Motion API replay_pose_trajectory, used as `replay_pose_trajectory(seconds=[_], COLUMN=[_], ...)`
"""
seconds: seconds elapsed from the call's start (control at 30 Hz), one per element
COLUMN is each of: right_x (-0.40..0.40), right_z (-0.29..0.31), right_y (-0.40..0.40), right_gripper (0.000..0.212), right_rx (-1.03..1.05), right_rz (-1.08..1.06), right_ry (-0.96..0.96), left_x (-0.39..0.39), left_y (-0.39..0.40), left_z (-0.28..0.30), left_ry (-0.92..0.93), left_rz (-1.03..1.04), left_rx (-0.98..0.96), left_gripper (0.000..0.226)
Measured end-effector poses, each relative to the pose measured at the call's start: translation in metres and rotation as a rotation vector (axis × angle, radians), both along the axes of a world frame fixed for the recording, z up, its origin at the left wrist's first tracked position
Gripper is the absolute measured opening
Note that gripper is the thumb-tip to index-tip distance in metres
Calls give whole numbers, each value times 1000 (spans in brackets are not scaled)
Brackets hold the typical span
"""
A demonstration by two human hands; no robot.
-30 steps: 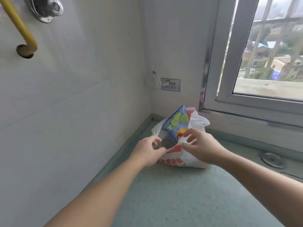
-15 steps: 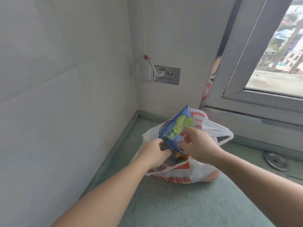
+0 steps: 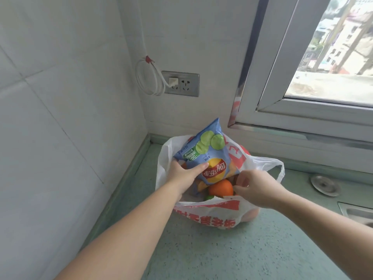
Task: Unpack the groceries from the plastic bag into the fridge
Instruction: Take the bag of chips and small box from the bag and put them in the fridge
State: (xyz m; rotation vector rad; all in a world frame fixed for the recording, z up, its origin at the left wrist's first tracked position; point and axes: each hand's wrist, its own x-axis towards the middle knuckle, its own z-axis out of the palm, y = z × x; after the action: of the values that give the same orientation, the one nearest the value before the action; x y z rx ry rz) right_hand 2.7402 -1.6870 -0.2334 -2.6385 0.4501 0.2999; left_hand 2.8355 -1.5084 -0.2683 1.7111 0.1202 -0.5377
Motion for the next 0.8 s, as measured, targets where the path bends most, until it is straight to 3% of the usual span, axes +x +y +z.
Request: replay_pose_trajectory(seconds=[0.1, 0.13, 0.23, 0.27, 0.5, 0.8], right_x=[-6, -8, -13, -14, -11, 6], right_z=[-5, -7, -13, -15, -29, -36], right_y=[-9, -11, -16, -17, -19, -13], right_gripper=[21, 18, 14, 16, 35, 27], right_rx=[-11, -20, -49, -64, -247, -229], right_rz=[-1, -1, 27, 39, 95, 65], right_ry=[39, 50, 111, 128, 248, 68], left_x=[5, 5, 1, 2, 2, 6], left_y=[-10, -13, -20, -22, -27, -6], left_z=[-13, -16, -21, -25, -36, -8], left_ry=[41, 53, 45, 34, -101, -407], left_rz=[40, 30, -29, -33, 27, 88], left_rx=[-64, -68, -58, -51, 24, 53], left_gripper=[115, 113, 64, 60, 54, 60])
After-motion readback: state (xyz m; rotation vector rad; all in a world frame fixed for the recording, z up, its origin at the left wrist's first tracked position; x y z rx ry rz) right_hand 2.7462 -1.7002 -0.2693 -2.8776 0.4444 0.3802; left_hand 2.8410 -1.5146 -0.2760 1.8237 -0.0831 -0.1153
